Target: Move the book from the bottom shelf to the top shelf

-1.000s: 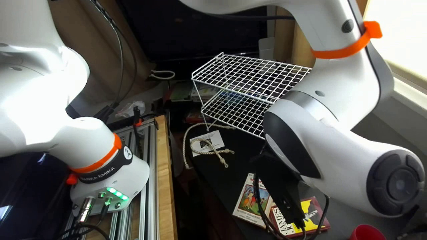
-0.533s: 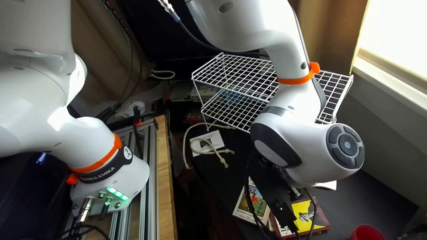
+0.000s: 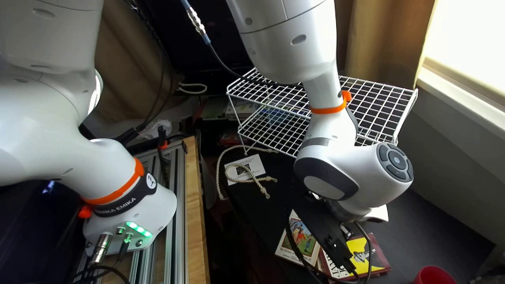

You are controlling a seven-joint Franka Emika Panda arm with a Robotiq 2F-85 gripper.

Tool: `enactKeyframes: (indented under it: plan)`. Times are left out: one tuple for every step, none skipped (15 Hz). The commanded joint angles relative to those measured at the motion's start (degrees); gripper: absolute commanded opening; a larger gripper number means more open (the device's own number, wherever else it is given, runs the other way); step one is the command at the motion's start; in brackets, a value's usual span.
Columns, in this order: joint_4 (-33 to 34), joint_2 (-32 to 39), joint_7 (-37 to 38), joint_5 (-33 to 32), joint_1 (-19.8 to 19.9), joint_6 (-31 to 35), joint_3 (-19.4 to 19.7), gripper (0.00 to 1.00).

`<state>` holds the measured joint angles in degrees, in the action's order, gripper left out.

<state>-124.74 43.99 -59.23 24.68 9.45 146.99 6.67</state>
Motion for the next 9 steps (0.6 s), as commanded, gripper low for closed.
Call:
enactKeyframes:
  plan:
    - [5.06,7.48,4.86,-12.18,0.57,1.63,-2.58,1.0]
    - [5.91,8.74,5.81,-14.65,0.55,2.19,-3.15,1.0]
    - [6.86,10.03,6.96,-17.32,0.13,2.68,-3.32,1.0]
    - [7.67,11.47,8.04,-19.61,-0.2,3.88,-3.57,1.0]
    - [8.66,13.11,8.87,-21.18,0.18,5.05,-4.27,1.0]
    - [9.37,14.3,10.01,-22.71,0.27,6.14,-4.57,1.0]
    - [9.58,15.21,10.39,-23.64,0.98,8.03,-5.45,1.0]
    - [9.87,16.18,10.53,-24.52,1.77,9.8,-6.2,1.0]
    - [10.12,17.11,10.59,-25.29,2.41,11.47,-6.82,0.99]
